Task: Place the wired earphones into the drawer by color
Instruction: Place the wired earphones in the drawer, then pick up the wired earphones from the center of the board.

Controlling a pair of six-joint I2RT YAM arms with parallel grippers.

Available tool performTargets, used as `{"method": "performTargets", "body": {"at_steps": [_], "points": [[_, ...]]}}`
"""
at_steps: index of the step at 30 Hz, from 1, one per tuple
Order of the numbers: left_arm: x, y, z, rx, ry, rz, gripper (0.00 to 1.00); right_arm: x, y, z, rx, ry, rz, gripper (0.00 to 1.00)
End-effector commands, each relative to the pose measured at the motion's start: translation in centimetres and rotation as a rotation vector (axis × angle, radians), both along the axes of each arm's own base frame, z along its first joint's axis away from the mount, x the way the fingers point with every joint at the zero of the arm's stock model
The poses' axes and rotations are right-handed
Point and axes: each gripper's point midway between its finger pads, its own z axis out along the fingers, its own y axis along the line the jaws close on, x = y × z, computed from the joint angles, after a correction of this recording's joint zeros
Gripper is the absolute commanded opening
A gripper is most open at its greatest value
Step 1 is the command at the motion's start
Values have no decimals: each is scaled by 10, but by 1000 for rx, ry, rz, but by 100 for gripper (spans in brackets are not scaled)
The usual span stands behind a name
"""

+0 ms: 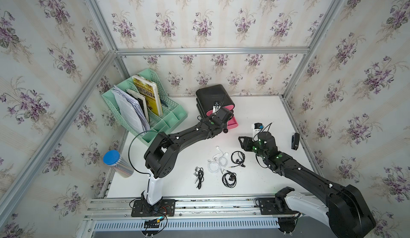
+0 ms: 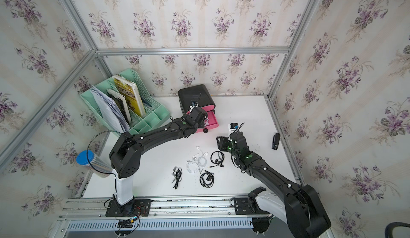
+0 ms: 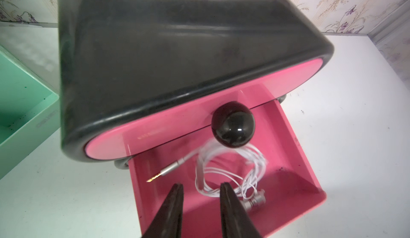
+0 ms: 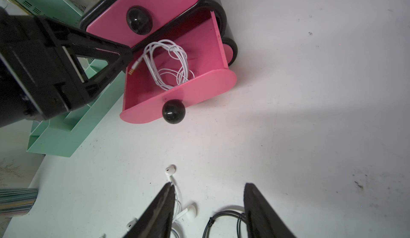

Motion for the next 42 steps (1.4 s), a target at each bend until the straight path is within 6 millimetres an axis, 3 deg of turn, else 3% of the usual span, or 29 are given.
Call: {"method": "performTargets", "body": {"at_steps": [1,7,11,16,19,27,30,36,39,42], "points": [[-2,-2,12,-17,-7,-17,40,6,4,10,25,-29,-4,55],[-10,-1,32,-49,-17,-42,47,7,5,11,30,-30,-3,55],[-21,4,50,-67,-24,-71,58,7,9,13,32,-23,19,55],[-43,23,62,-56,-24,-102,80,0,27,15,41,8,137,55],[-61,42,60,-31,-7,-107,99,-10,38,10,52,62,220,54],[-110,82,37,35,74,-174,99,-43,62,-18,107,262,316,52],[-129,100,32,63,105,-180,99,-66,84,-21,93,295,394,50],[-158,136,17,115,132,-151,99,-89,112,-26,54,336,482,46],[-169,146,12,115,148,-151,99,-98,125,-31,4,343,530,46],[-180,141,5,103,198,-202,99,-100,131,-40,-50,360,539,45]]}}
